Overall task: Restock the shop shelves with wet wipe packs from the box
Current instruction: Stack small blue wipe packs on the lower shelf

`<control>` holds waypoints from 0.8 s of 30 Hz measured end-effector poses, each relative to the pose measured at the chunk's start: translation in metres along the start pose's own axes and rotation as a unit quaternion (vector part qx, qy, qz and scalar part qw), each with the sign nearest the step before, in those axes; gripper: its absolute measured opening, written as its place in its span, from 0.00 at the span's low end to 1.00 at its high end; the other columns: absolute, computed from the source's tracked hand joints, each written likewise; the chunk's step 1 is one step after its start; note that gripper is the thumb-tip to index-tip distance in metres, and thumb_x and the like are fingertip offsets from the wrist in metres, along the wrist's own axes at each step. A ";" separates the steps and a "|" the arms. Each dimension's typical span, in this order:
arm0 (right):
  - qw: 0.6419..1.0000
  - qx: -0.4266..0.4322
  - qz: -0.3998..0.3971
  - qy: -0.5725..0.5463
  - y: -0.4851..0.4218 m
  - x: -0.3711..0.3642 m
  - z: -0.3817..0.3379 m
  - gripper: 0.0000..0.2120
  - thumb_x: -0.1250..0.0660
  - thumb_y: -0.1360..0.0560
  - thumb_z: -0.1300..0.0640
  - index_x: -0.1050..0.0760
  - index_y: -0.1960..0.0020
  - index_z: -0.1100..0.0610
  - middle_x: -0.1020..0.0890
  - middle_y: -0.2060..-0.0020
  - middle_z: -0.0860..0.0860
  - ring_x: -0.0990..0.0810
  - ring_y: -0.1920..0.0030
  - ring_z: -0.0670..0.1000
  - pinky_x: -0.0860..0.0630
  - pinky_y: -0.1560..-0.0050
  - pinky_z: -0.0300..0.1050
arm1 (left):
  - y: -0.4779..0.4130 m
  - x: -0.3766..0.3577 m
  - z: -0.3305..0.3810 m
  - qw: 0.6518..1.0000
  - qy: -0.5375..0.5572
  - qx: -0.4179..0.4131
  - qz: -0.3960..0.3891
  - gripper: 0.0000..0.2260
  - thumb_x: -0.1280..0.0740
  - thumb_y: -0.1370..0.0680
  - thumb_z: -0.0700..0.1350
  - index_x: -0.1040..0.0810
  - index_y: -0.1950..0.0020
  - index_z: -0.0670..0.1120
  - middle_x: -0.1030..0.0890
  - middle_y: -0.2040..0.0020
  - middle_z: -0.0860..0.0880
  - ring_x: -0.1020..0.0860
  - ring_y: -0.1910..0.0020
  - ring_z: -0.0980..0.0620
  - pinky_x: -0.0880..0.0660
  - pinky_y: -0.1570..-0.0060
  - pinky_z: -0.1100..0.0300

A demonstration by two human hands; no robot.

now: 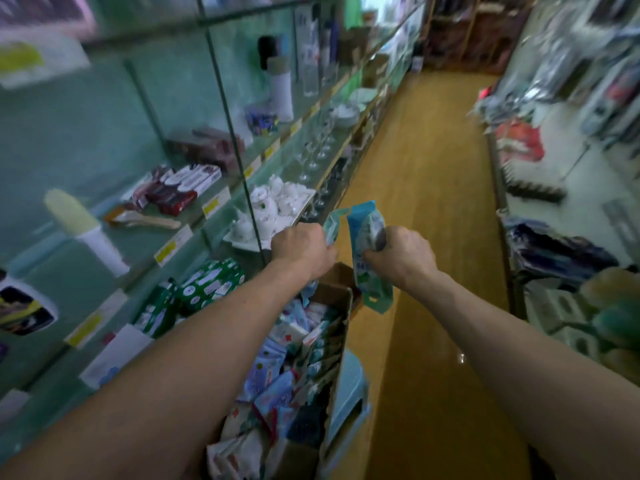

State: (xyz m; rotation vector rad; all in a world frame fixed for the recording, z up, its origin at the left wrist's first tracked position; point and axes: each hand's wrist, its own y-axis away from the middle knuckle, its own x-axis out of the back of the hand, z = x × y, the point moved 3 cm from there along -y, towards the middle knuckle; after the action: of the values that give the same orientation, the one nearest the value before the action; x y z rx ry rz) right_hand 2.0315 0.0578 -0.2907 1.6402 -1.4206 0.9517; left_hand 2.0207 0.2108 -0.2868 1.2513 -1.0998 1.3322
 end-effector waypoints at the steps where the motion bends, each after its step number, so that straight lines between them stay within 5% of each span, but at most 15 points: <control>1: 1.000 -0.010 0.011 -0.010 0.003 0.013 0.004 0.11 0.31 0.27 0.50 0.26 0.52 0.57 0.21 0.57 0.52 0.21 0.56 0.55 0.23 0.60 0.48 | 0.000 0.012 0.011 1.000 0.002 -0.013 0.009 0.18 0.39 0.20 0.57 0.23 0.46 0.42 0.20 0.48 0.43 0.22 0.47 0.42 0.33 0.58 0.55; 4: 0.997 -0.041 0.058 -0.035 0.016 0.059 0.023 0.11 0.30 0.28 0.49 0.24 0.53 0.56 0.19 0.58 0.53 0.19 0.56 0.55 0.19 0.57 0.53 | 0.004 0.051 0.053 0.997 0.009 -0.059 0.041 0.14 0.40 0.20 0.56 0.27 0.53 0.45 0.23 0.54 0.44 0.24 0.54 0.43 0.33 0.60 0.56; 8: 0.989 -0.063 0.121 -0.049 0.041 0.126 0.057 0.09 0.30 0.28 0.50 0.25 0.57 0.55 0.20 0.60 0.51 0.21 0.59 0.52 0.24 0.65 0.44 | 0.010 0.092 0.116 0.991 0.021 -0.108 0.079 0.14 0.40 0.21 0.55 0.30 0.58 0.45 0.25 0.59 0.46 0.27 0.60 0.45 0.32 0.62 0.55; 13: 0.973 -0.103 0.197 -0.060 0.091 0.206 0.117 0.08 0.30 0.29 0.51 0.25 0.62 0.54 0.18 0.61 0.52 0.19 0.59 0.53 0.20 0.59 0.49 | 0.036 0.132 0.215 0.977 0.043 -0.182 0.107 0.13 0.40 0.21 0.55 0.29 0.58 0.46 0.26 0.60 0.47 0.27 0.59 0.44 0.32 0.60 0.56; 17: 0.956 -0.136 0.255 -0.055 0.143 0.265 0.173 0.11 0.31 0.29 0.52 0.30 0.67 0.51 0.22 0.65 0.50 0.22 0.61 0.53 0.28 0.64 0.44 | 0.076 0.161 0.304 0.962 0.042 -0.242 0.124 0.12 0.41 0.21 0.54 0.28 0.56 0.46 0.27 0.60 0.47 0.28 0.59 0.45 0.32 0.61 0.56; 22: 0.932 -0.184 0.308 -0.038 0.218 0.329 0.248 0.06 0.31 0.28 0.52 0.25 0.59 0.53 0.22 0.64 0.51 0.25 0.64 0.52 0.34 0.71 0.41 | 0.131 0.183 0.411 0.935 0.077 -0.318 0.136 0.12 0.40 0.21 0.54 0.28 0.56 0.46 0.30 0.65 0.50 0.28 0.61 0.46 0.34 0.62 0.57; 24: 0.923 -0.212 0.321 -0.024 0.252 0.350 0.278 0.06 0.31 0.28 0.51 0.25 0.58 0.53 0.21 0.63 0.52 0.24 0.62 0.54 0.32 0.67 0.42 | 0.156 0.187 0.452 0.923 0.092 -0.348 0.138 0.13 0.41 0.21 0.55 0.28 0.56 0.46 0.28 0.63 0.48 0.28 0.60 0.46 0.33 0.60 0.57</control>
State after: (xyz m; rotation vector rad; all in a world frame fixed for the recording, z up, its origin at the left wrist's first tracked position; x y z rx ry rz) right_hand 1.8351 -0.3677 -0.0825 0.8864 -2.0886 0.8579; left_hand 1.9213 -0.2438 -0.0707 0.4489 -1.4738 1.0731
